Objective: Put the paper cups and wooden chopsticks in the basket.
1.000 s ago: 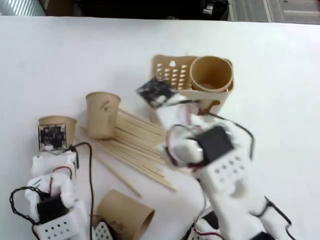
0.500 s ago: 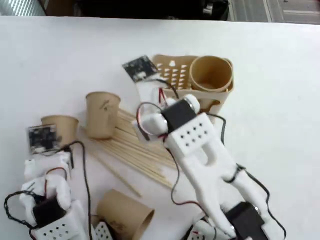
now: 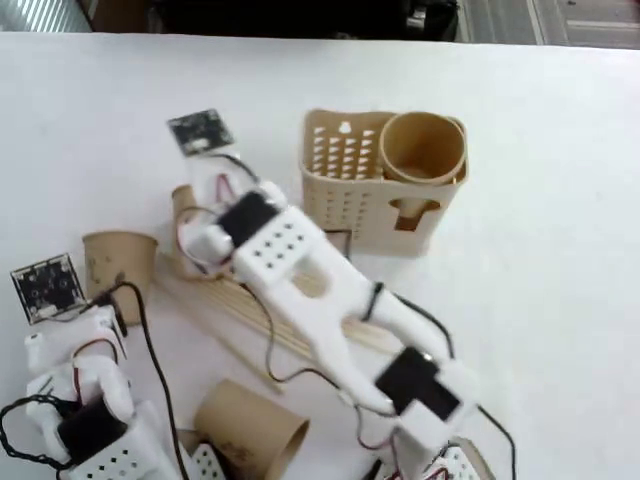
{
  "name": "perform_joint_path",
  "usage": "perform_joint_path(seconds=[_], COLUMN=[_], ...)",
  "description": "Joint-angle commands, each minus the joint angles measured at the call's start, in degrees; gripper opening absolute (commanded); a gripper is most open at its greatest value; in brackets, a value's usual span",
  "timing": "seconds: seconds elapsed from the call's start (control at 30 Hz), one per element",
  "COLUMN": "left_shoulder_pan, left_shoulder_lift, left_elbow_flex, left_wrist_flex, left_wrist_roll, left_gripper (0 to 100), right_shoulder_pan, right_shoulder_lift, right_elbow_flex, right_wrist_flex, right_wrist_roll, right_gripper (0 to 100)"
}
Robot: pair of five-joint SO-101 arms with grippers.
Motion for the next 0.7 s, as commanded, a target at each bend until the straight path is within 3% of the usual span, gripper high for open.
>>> perform_joint_path(seconds=[0.0,0.27,0.67], left_shoulder_pan=[-0.7,-0.7,-0.7], left_shoulder_lift=[-0.6,-0.6,-0.7], left_elbow_flex=[-3.0,-3.0,-3.0], left_wrist_flex=[-0.4,-0.4,-0.2], left_wrist_roll=[0.4,0.4,0.2], left_gripper=[20,20,20], right_shoulder_pan=[-0.7,-2.1,0.5], right_shoulder_lift=[5.0,20.6,34.4], right_elbow_flex=[-12.1,-26.8,-34.5], right_wrist_flex=[-0.4,-0.4,-0.4], right_wrist_roll=[-2.8,-7.3,-11.8], right_gripper=[37.3,38.1,38.2])
